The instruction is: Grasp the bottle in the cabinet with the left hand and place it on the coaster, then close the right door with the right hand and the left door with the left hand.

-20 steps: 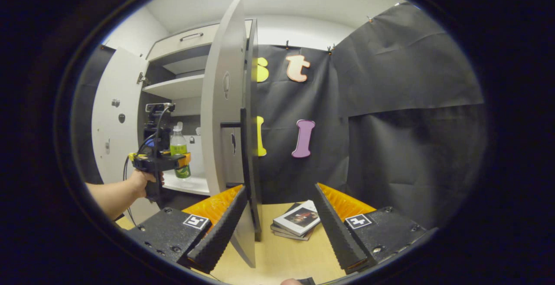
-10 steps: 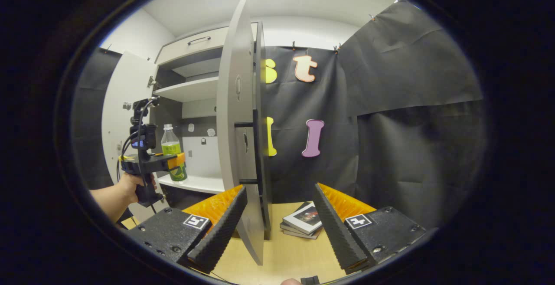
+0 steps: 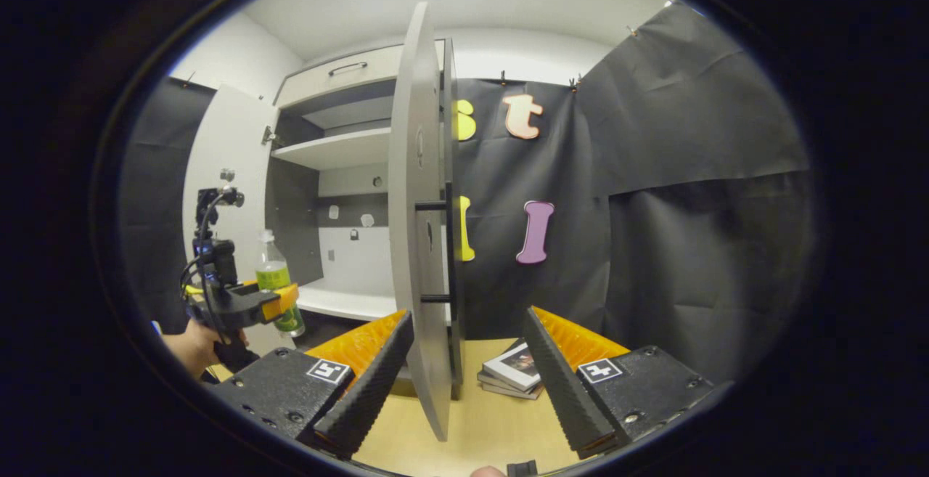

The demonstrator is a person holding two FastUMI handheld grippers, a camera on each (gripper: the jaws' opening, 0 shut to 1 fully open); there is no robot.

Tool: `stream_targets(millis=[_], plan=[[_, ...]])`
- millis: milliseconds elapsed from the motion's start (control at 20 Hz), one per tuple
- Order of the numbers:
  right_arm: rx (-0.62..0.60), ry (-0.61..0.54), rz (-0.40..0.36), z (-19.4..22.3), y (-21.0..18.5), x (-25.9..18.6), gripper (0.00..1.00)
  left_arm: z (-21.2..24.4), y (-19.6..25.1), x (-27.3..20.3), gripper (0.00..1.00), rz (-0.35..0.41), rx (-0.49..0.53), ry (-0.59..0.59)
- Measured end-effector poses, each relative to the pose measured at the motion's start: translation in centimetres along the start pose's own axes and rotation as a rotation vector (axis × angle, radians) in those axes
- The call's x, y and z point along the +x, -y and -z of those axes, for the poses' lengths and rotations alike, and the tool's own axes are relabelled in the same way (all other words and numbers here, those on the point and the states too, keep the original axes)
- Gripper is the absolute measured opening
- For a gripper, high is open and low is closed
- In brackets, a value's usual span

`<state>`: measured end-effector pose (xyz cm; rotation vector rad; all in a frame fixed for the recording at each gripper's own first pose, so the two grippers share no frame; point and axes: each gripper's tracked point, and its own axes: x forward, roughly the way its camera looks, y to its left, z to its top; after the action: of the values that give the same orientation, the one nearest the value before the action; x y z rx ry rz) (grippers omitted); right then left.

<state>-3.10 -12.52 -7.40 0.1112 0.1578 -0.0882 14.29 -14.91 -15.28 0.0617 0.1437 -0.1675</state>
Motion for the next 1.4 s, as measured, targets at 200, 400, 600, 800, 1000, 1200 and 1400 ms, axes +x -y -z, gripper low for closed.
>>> stream_targets(millis=[200, 400, 600, 800, 1000, 1200, 1400], plan=[[-0.001, 0.003, 0.004, 0.0, -0.2, -0.1, 0.99, 2.7, 1.2, -2.5, 0.70, 0.003, 0.063, 0.003], [-0.007, 0.017, 0.027, -0.1, 0.2, -0.2, 1.00, 4.5, 2.2, -4.5, 0.70, 0.021, 0.064, 0.016], [-0.004, 0.031, 0.046, -0.2, 0.2, -0.2, 0.99, 7.2, 3.0, -6.4, 0.70, 0.043, 0.096, 0.001], [-0.003, 0.014, 0.067, 0.4, 0.2, 0.2, 0.99, 9.9, 3.3, -7.9, 0.71, 0.037, 0.094, -0.011], [0.003, 0.021, 0.071, 0.2, -0.4, 0.4, 0.99, 12.5, 3.4, -9.1, 0.71, 0.034, 0.084, -0.026], [0.020, -0.011, 0.085, 0.9, -0.7, 0.7, 0.98, 15.8, 3.9, -9.8, 0.71, 0.058, 0.081, -0.075], [0.034, -0.018, 0.095, 1.0, -1.1, 0.8, 0.98, 18.7, 3.9, -10.5, 0.71, 0.064, 0.088, -0.089]])
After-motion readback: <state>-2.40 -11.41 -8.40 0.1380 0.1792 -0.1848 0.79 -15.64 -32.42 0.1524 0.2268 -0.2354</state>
